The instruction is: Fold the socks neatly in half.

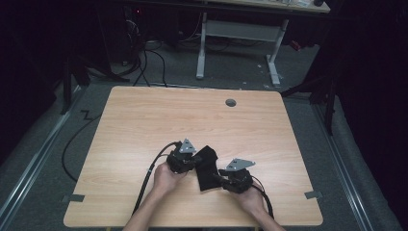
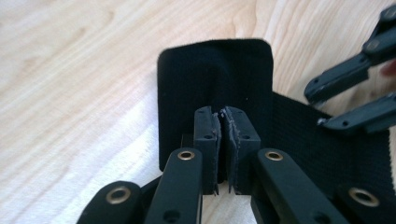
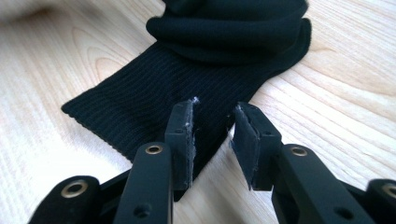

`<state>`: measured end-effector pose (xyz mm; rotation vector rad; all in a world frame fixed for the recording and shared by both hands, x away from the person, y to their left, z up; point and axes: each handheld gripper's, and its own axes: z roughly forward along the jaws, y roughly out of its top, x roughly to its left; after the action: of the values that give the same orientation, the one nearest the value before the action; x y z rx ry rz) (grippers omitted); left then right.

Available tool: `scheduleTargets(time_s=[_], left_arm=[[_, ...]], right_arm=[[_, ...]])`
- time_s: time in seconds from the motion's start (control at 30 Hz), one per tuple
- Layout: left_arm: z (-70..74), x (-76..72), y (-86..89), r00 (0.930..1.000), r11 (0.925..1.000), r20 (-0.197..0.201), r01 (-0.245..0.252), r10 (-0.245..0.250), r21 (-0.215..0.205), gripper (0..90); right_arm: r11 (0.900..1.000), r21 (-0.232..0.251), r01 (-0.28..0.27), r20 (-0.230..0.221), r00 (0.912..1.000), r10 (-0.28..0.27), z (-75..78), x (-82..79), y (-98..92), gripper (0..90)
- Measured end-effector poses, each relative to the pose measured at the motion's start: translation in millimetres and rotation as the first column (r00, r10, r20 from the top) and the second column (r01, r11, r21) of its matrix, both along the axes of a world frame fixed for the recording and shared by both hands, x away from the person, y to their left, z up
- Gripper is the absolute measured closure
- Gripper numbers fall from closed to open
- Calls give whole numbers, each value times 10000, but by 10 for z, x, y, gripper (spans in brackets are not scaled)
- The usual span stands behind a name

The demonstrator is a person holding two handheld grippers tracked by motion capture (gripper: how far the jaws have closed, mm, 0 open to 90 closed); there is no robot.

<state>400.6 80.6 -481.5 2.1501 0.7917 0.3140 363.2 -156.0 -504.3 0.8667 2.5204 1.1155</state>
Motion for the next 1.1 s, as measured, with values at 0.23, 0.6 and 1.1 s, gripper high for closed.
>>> scheduleTargets(time_s=[0.23,0.6,1.1], left_arm=[[164,-67,83,9990,9978,431,-77,105,-652,845],[262,-312,-7,9945,9969,939,520,-463,-586,845],[-103,-462,-60,9976,9980,378,589,-580,-223,845]], right_arm=[[9994,118,326,-139,9994,-325,-20,35,36,669],[9976,259,643,11,9979,-643,-39,62,90,671],[9945,461,941,-195,9954,-933,-38,93,86,595]])
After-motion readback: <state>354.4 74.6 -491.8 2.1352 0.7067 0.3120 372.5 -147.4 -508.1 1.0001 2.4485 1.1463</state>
